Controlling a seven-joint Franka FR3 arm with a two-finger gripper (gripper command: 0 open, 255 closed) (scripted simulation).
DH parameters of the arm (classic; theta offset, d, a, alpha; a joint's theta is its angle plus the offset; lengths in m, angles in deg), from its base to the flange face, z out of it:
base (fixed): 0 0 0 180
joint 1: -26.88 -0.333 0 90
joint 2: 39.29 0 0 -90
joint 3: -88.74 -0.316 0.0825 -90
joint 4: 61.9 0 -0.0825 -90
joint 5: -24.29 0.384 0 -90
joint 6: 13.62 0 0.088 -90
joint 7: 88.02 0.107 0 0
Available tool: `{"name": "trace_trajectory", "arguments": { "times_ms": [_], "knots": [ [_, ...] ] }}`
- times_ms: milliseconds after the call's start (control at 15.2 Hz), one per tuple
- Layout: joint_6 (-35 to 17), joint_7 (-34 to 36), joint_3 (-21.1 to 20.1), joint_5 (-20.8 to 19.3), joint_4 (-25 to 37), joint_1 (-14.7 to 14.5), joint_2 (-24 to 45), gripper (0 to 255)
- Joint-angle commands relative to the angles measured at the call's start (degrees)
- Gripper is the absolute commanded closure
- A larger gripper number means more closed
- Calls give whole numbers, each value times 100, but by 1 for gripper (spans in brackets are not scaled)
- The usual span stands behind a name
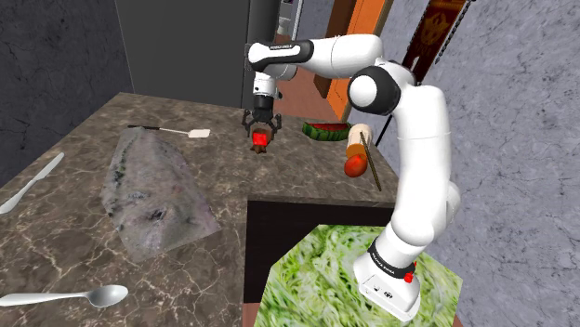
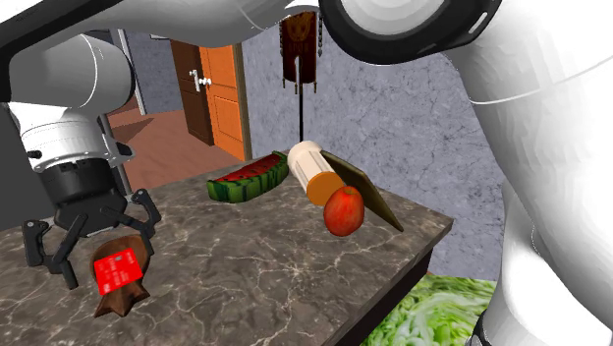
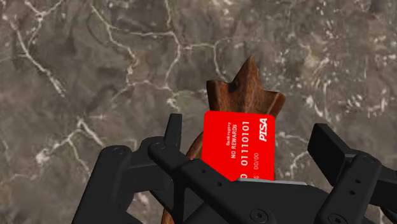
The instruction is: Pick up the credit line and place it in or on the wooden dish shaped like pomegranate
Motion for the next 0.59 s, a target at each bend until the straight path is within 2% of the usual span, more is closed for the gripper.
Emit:
{"name": "trace_trajectory", "arguments": {
  "times_ms": [0,66,528],
  "knots": [
    [428,50,12,-17,594,77,177,0],
    [617,80,12,-21,883,109,276,0],
    [617,80,11,-21,883,109,276,0]
  ]
}}
